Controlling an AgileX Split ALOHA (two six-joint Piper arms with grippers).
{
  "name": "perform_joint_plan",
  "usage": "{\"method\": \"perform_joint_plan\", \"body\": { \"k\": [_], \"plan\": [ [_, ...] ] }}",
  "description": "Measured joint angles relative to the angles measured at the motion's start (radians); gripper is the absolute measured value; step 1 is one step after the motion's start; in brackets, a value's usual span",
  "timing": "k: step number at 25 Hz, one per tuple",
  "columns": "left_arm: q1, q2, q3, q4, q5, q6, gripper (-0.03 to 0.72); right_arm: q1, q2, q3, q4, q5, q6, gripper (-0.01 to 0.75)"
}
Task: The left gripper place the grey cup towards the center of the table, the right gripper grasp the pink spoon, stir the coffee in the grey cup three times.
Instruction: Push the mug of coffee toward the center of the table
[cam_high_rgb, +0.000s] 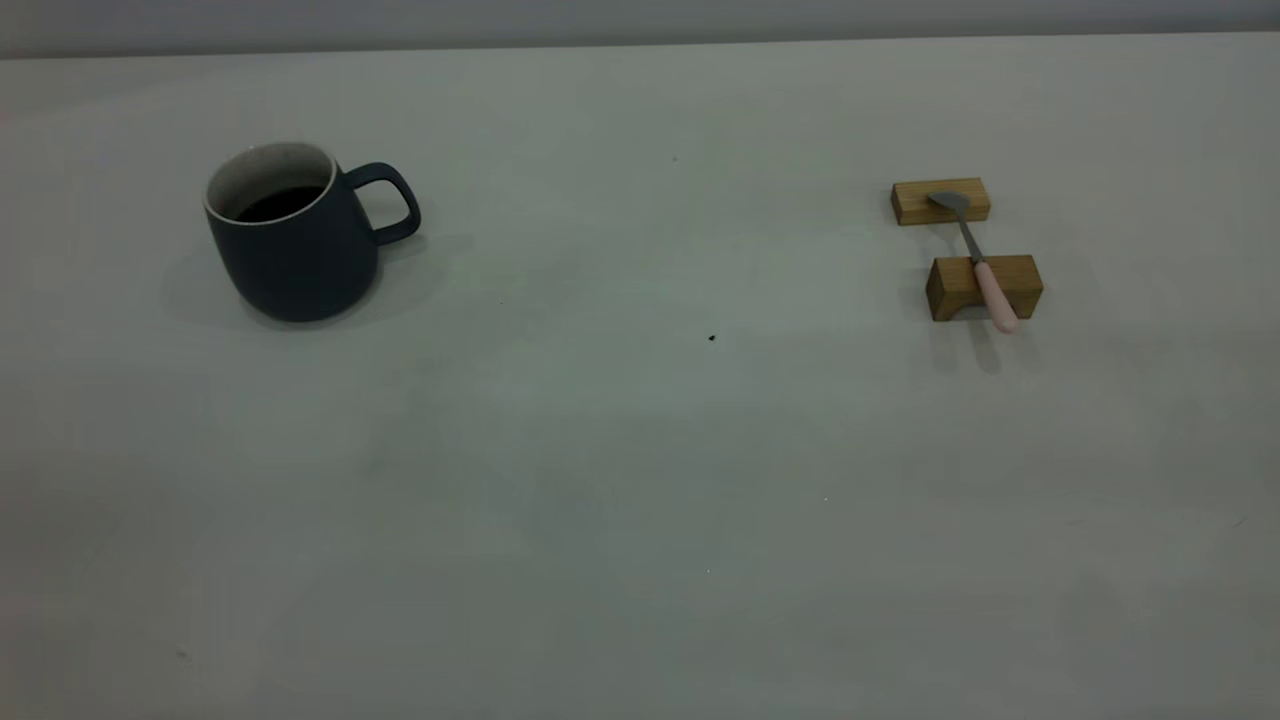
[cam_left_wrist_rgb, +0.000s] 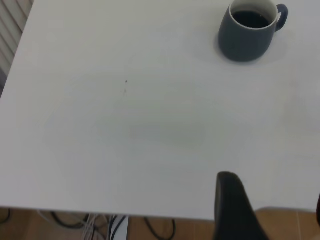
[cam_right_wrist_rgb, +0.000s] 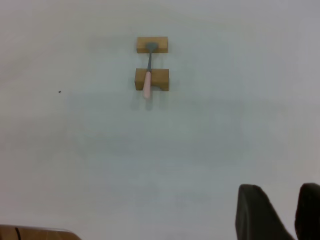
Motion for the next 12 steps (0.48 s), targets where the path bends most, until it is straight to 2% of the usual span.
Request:
{"method": "perform_joint_plan", "body": {
  "k": [4,12],
  "plan": [
    [0.0,0.152,-0.043,0.022,-0.028,-0.002,0.469,0.0,0.0,0.0,0.0,0.0,0.0,0.237],
    [0.0,0.656,-0.221,0.048,-0.203,0.014,0.469,0.0,0.0,0.0,0.0,0.0,0.0,0.237]
  ]
}}
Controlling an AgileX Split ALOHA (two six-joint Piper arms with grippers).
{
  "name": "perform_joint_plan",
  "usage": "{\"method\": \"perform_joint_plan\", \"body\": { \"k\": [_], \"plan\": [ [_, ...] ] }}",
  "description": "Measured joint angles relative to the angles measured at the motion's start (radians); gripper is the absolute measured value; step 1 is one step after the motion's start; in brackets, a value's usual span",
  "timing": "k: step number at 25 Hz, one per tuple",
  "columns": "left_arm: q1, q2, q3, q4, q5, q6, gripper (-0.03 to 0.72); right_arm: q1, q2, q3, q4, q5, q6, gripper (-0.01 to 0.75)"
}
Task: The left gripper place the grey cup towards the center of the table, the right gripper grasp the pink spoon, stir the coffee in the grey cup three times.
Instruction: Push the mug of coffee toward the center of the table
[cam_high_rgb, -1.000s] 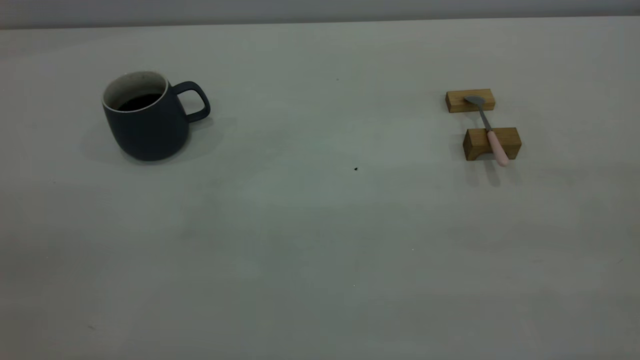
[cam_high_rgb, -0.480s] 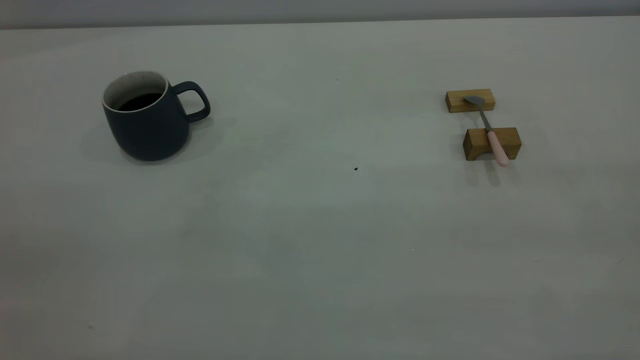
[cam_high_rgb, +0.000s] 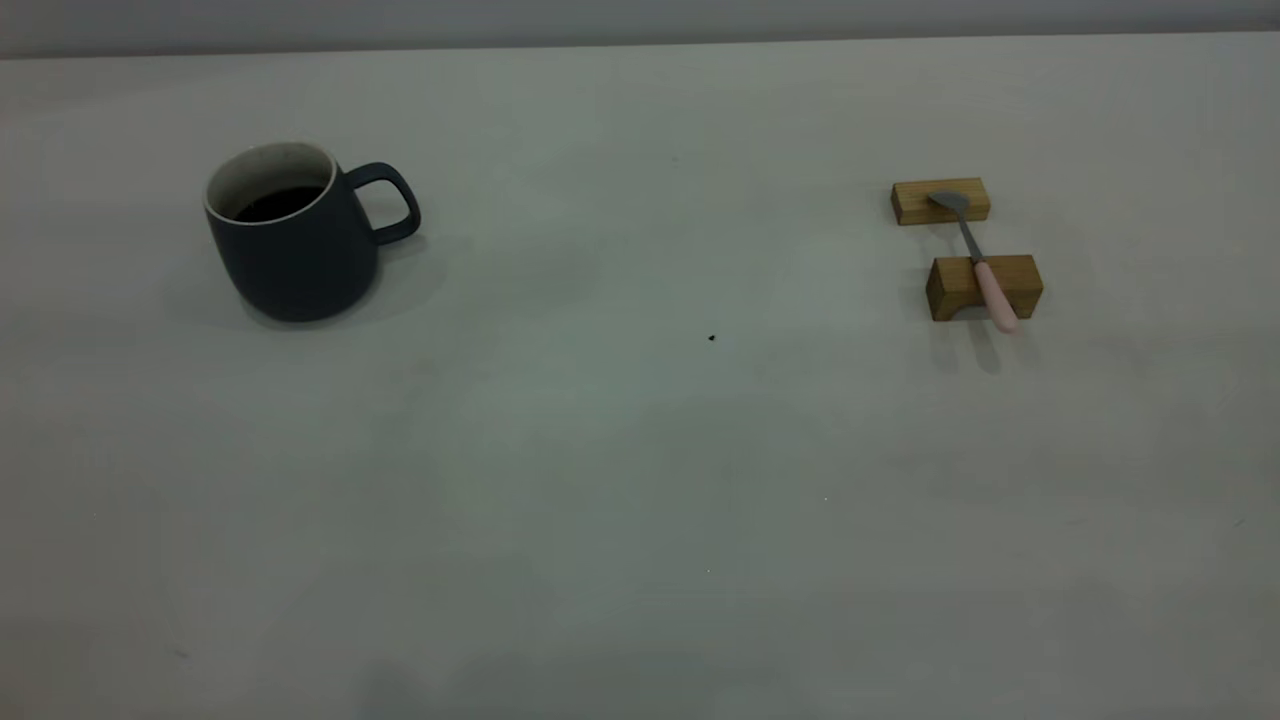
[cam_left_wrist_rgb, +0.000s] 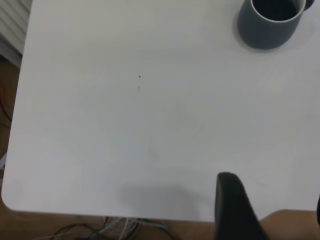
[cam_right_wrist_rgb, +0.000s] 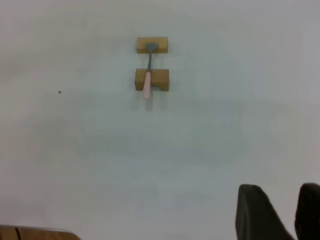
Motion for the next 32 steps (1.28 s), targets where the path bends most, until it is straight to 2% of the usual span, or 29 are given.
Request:
{"method": "perform_joint_plan", "body": {
  "k": [8,13,20,29,32],
  "plan": [
    [0.0,0.481,-0.209,-0.043,-0.152,0.214,0.469,0.0,0.0,0.0,0.0,0.0,0.0,0.237],
    [-0.033,0.73,-0.368,-0.114,-0.188,0.385,0.469,0.0,0.0,0.0,0.0,0.0,0.0,0.237],
    [-0.054,1.024,-0.543,-0.114,-0.201,0.449,0.469,0.0,0.0,0.0,0.0,0.0,0.0,0.237],
    [-0.054,1.37,-0.651,0.158,-0.207,0.574,0.469,0.0,0.0,0.0,0.0,0.0,0.0,0.237],
    [-0.054,1.457,-0.678,0.18,-0.236,0.685,0.469,0.0,0.0,0.0,0.0,0.0,0.0,0.237]
  ]
}}
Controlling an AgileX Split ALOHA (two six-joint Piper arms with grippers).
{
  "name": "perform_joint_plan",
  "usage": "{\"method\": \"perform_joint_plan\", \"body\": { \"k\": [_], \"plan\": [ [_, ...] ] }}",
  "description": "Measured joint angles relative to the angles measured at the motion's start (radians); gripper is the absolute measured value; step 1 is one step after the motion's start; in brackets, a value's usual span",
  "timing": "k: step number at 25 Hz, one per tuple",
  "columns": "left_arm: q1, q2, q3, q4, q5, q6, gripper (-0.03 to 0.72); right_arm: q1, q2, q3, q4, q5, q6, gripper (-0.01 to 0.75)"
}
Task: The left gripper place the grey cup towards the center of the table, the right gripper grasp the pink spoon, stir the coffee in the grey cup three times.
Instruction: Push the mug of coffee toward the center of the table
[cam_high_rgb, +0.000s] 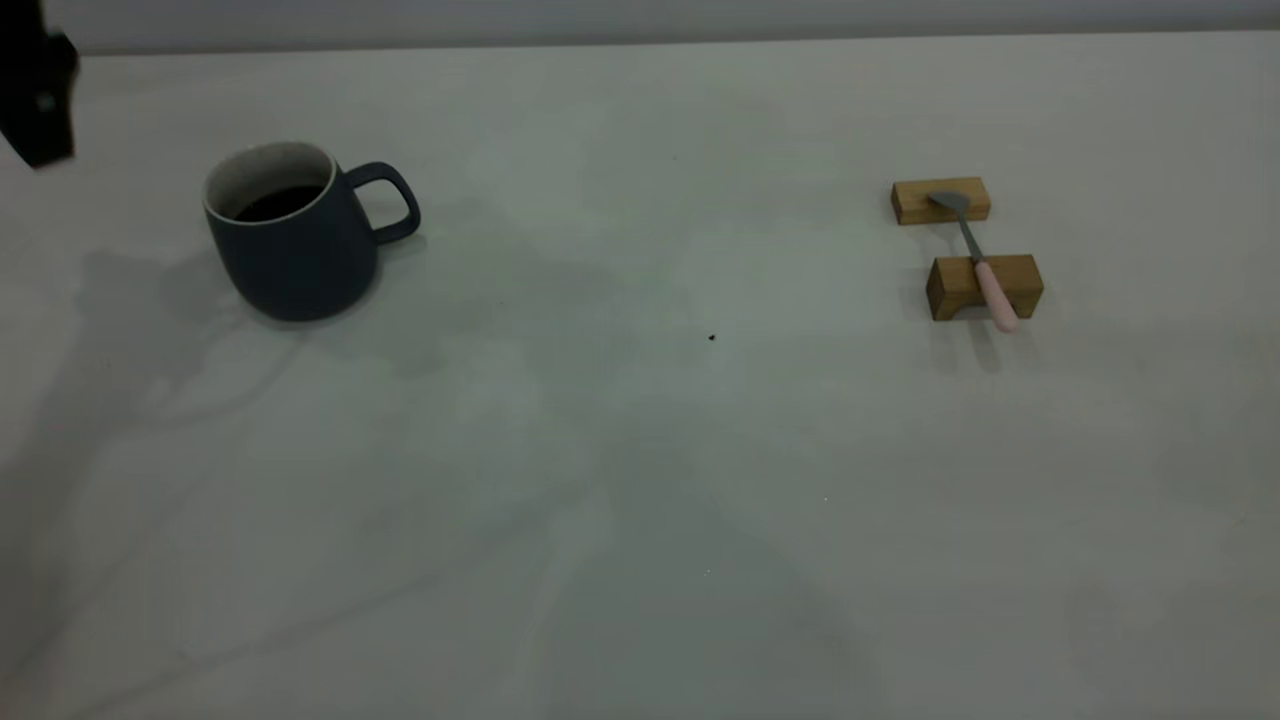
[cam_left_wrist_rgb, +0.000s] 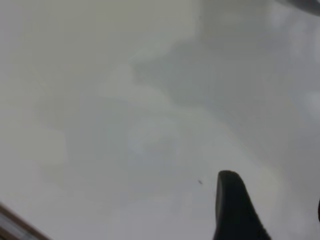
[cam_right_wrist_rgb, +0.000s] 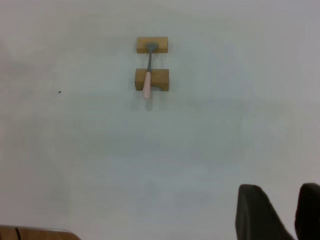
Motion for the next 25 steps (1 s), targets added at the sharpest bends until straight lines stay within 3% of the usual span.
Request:
{"method": "perform_joint_plan", "body": {
  "k": [7,14,25],
  "plan": [
    [-0.016,0.101,-0.016,-0.079,-0.072,0.383,0.485,0.0,0.0,0.0,0.0,0.0,0.0,0.237],
    [-0.022,0.126,-0.038,-0.117,-0.189,0.475,0.601,0.0,0.0,0.0,0.0,0.0,0.0,0.237],
    [-0.038,0.168,-0.038,-0.124,-0.226,0.545,0.594,0.0,0.0,0.0,0.0,0.0,0.0,0.237]
  ]
}}
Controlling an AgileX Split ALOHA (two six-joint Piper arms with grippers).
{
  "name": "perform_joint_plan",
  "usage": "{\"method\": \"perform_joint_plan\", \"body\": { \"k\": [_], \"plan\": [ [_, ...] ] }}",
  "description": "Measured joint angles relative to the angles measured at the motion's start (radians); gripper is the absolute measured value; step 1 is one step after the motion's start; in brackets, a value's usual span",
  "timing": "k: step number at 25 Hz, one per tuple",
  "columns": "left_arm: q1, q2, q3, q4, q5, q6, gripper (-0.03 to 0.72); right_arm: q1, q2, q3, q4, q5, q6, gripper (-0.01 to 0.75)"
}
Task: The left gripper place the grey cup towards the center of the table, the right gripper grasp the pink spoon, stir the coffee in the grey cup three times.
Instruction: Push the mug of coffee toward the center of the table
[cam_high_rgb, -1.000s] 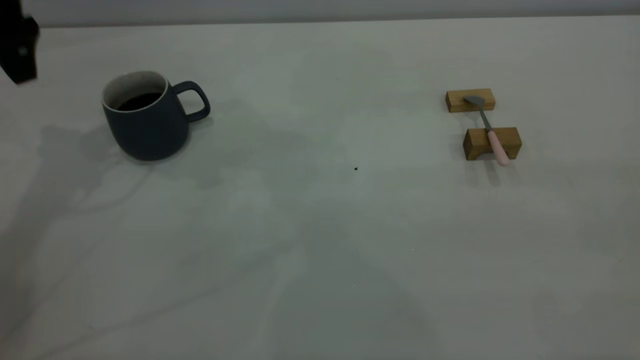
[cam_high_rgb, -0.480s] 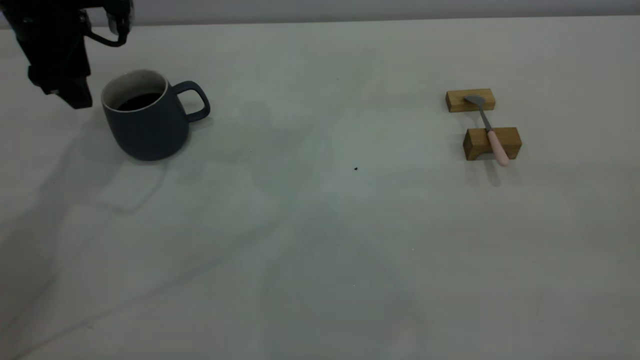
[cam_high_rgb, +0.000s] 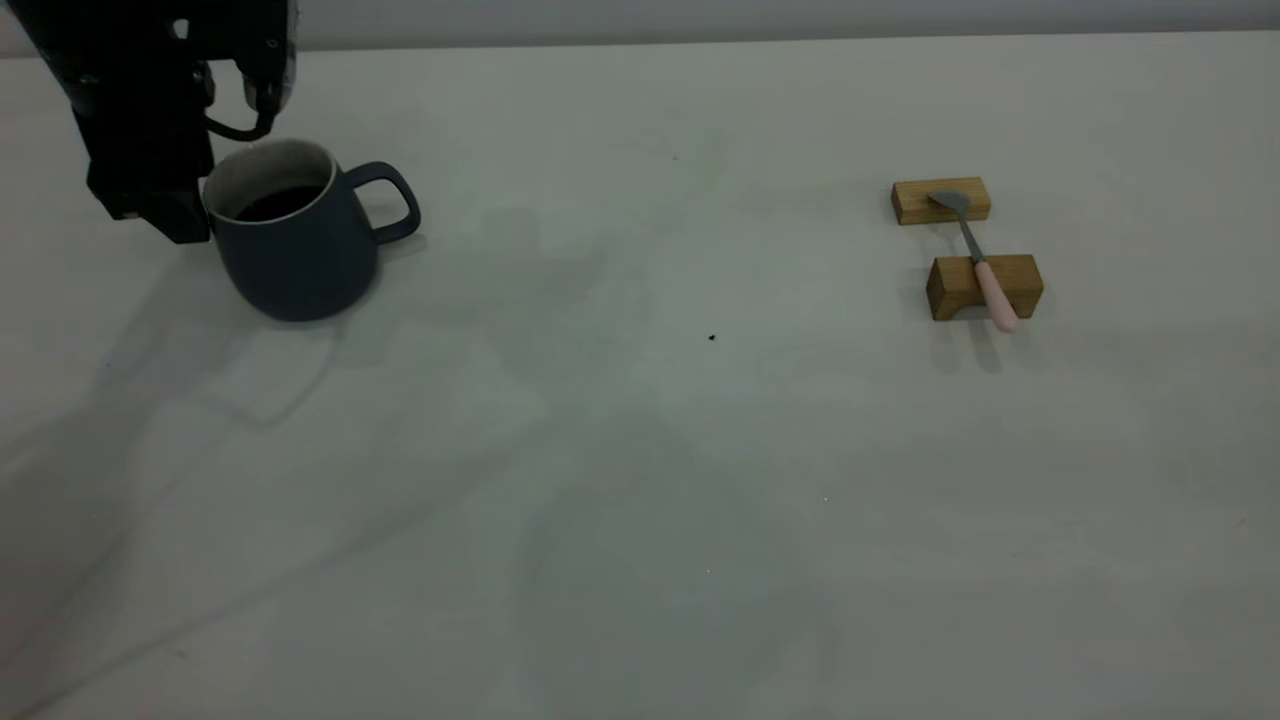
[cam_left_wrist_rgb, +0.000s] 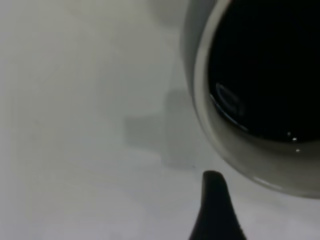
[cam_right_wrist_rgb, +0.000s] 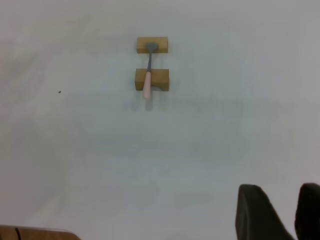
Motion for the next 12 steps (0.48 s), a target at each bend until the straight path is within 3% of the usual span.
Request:
{"method": "perform_joint_plan", "body": {
  "k": [12],
  "plan": [
    [-0.079,0.03,0.0,0.007,-0.054,0.029,0.594,0.0,0.0,0.0,0.0,0.0,0.0,0.237]
  ]
}}
